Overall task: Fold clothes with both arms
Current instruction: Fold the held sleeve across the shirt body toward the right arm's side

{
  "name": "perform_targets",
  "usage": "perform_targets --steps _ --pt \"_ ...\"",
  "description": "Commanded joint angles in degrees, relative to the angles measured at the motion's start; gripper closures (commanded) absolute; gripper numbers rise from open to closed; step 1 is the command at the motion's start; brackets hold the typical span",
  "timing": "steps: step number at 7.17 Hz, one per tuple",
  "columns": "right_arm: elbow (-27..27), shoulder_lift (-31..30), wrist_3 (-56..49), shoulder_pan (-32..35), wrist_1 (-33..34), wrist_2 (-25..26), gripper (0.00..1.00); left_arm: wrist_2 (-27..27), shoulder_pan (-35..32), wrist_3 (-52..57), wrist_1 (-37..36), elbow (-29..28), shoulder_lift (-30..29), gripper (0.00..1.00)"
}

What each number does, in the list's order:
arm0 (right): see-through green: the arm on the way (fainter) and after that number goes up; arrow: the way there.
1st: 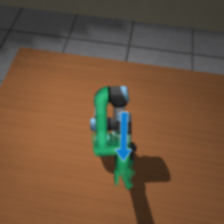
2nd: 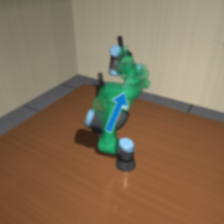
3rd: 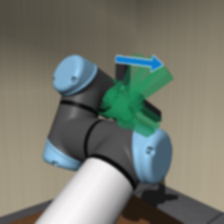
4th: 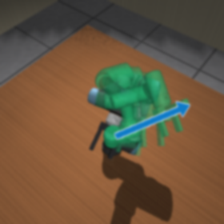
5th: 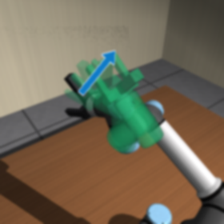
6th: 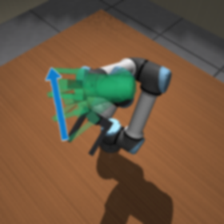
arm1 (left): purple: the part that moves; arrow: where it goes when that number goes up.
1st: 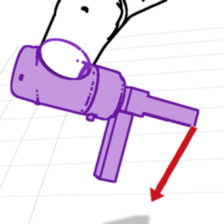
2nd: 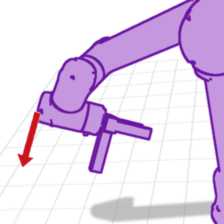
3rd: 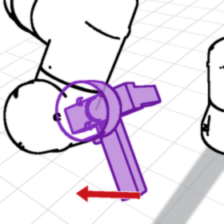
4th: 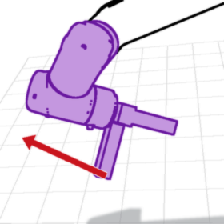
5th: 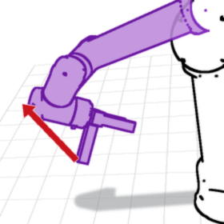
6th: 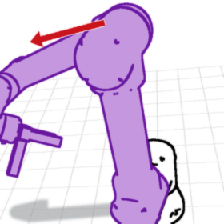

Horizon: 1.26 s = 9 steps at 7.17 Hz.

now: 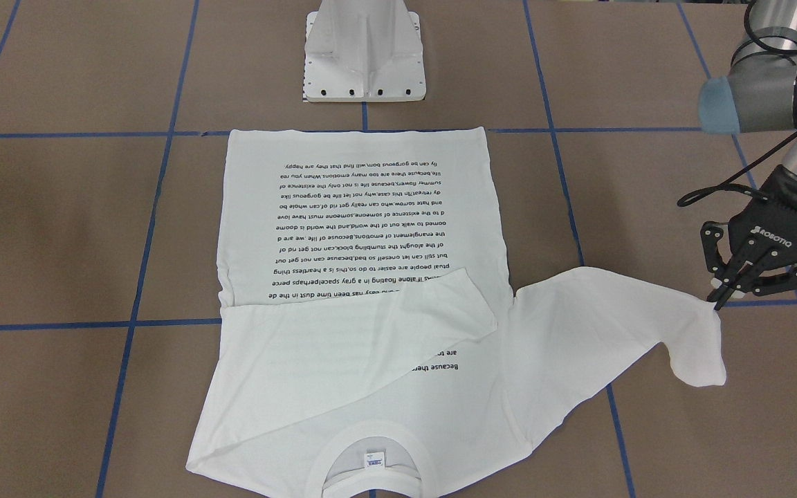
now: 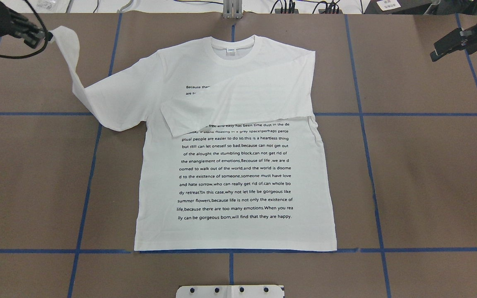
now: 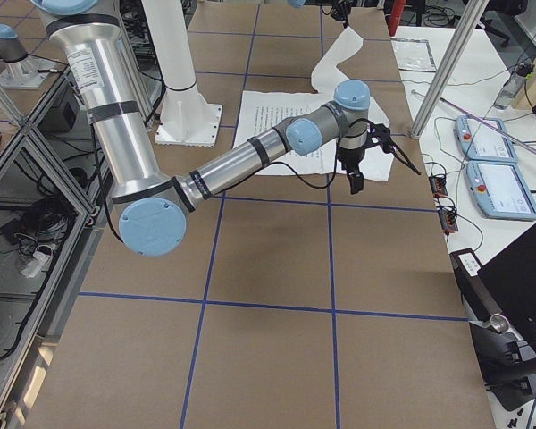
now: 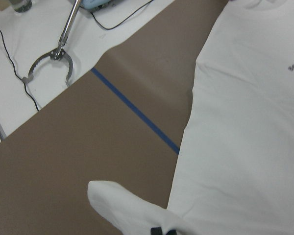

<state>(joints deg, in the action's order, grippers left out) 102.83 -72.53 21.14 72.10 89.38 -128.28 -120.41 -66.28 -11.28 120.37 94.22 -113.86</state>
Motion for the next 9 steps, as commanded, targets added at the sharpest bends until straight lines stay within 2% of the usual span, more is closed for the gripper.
perform_targets --steps 1,3,4,5,6,8,9 --pt "0.0 -0.1 0.1 0.5 0.2 0.0 0.00 0.3 4.3 -15.2 -5.7 -1.6 -12.7 1.00" --pt "-0.2 -0.1 0.2 0.6 0.3 0.0 0.00 2.5 11.2 -27.3 -5.1 -8.0 -23.0 1.00" --pt "-0.2 -0.1 0.4 0.6 0.3 0.1 0.00 8.2 16.6 -29.4 -4.8 -9.6 -25.5 1.00" --pt "-0.2 -0.1 0.5 0.7 0.3 0.1 0.00 13.0 21.2 -29.8 -4.3 -9.7 -26.1 1.00" --pt "-0.3 -0.2 0.5 0.8 0.3 0.2 0.00 14.7 24.5 -29.6 -2.0 -10.5 -26.1 1.00" --pt "-0.3 -0.2 0.6 0.8 0.3 0.2 0.00 21.3 31.0 -29.7 7.2 -17.0 -28.0 1.00" --pt "-0.4 -0.2 0.6 0.8 0.3 0.2 0.00 21.8 32.6 -29.8 8.5 -20.4 -30.2 1.00"
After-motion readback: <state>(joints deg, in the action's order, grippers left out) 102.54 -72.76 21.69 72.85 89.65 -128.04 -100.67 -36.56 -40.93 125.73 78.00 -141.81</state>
